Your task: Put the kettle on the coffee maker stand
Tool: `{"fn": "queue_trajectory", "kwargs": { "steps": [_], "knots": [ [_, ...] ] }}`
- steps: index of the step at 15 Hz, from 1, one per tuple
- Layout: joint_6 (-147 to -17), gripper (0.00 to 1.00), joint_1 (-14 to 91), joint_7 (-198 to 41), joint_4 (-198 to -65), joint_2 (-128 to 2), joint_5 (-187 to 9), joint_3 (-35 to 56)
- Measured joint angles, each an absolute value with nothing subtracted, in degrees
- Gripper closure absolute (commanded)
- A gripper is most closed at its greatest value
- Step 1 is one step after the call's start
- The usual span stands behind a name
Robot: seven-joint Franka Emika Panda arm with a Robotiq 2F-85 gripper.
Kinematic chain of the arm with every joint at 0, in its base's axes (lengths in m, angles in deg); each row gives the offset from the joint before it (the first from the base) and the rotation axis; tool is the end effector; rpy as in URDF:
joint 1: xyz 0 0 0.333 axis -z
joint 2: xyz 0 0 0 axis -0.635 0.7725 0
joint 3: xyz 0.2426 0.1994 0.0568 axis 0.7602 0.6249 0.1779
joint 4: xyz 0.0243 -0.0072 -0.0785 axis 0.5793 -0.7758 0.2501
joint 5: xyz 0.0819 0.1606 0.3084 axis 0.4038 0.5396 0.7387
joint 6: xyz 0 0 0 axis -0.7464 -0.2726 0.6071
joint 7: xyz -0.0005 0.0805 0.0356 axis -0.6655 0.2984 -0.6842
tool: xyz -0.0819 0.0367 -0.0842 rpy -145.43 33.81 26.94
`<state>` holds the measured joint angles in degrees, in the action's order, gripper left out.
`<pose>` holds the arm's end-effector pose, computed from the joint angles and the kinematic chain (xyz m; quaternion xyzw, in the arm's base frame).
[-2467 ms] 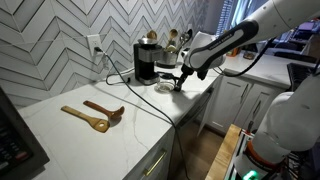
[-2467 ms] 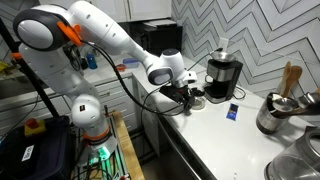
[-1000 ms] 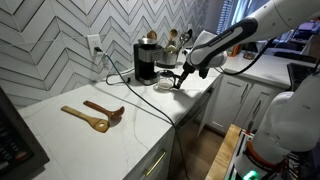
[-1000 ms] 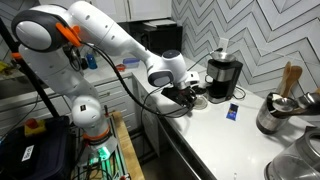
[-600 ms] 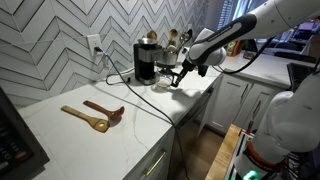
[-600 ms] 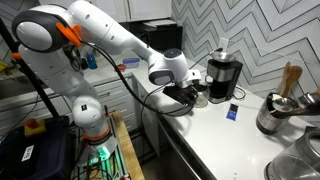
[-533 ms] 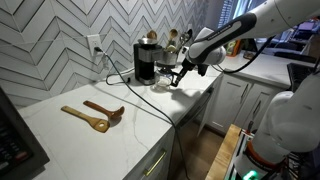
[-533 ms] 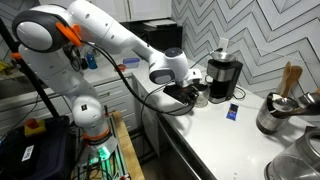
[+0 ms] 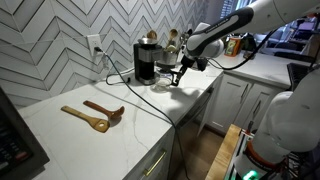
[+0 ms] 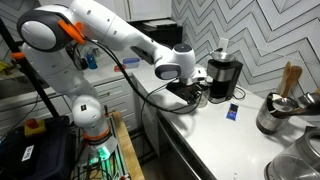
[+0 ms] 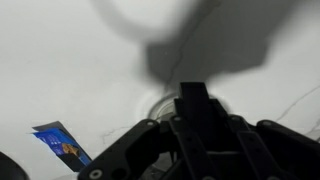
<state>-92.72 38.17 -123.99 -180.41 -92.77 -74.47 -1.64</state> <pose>0.4366 -0.1204 0.4152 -0.9748 -0.1443 -0.1680 0.0249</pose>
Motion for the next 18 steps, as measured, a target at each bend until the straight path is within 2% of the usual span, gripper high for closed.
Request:
{"fn": "queue_trajectory", "kwargs": {
  "steps": [8, 9, 18],
  "knots": [
    [-92.5, 0.7, 38.4, -124.0, -180.0, -92.2, -74.5, -1.6],
    [-92.5, 0.93, 38.4, -124.0, -180.0, -92.2, -74.5, -1.6],
    [-92.4, 0.93, 39.6, -123.6, -178.7, -91.9, -75.4, 0.5]
  ]
}}
